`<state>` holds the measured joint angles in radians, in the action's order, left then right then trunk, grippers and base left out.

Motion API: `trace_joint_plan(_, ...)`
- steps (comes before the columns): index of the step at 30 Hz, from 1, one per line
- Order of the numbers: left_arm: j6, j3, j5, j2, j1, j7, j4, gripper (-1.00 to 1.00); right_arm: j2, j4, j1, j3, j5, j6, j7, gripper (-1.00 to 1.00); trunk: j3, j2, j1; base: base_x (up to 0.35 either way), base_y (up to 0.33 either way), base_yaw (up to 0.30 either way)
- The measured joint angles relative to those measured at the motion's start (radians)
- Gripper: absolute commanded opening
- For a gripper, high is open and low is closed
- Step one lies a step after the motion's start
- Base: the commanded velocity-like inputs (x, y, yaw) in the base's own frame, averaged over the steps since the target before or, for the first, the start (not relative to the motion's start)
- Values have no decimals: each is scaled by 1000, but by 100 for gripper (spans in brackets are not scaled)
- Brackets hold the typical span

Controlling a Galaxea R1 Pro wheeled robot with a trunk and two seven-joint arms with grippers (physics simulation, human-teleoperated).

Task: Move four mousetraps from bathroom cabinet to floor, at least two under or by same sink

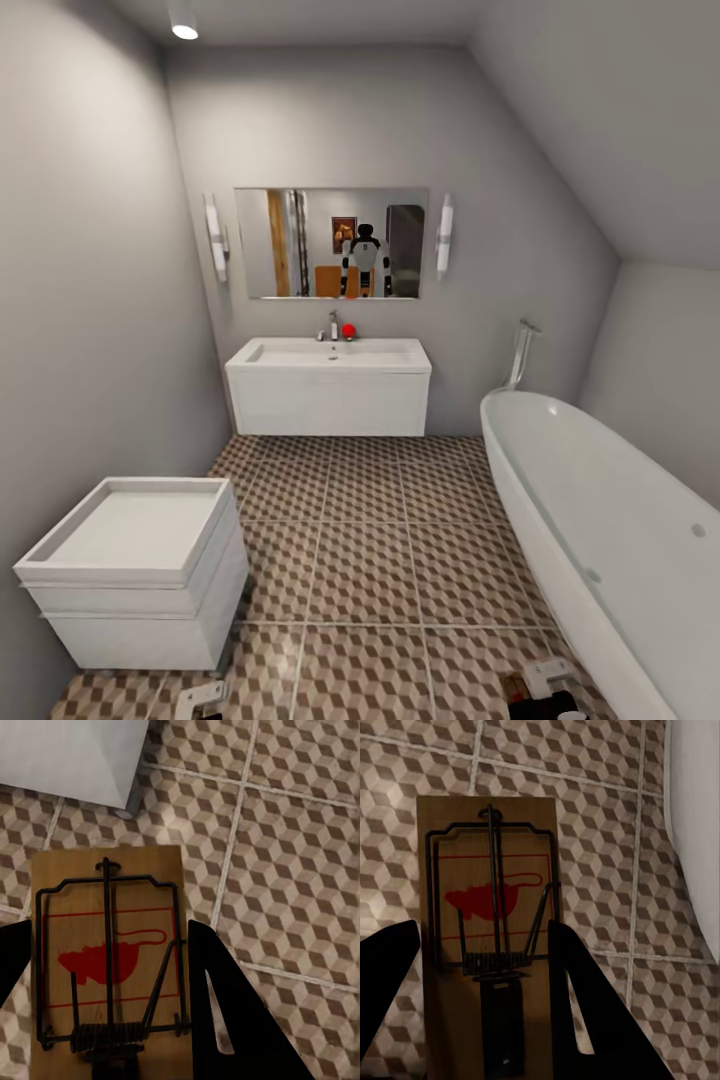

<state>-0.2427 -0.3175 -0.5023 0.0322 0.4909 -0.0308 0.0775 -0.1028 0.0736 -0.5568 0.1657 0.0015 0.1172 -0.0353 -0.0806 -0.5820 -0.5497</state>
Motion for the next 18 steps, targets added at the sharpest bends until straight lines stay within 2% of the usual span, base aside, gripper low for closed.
trace_joint_plan(18,0,0,0,0,0,0,0,-100,0,0,0,0,0,1,0,-100,0,0,0,331,-14,0)
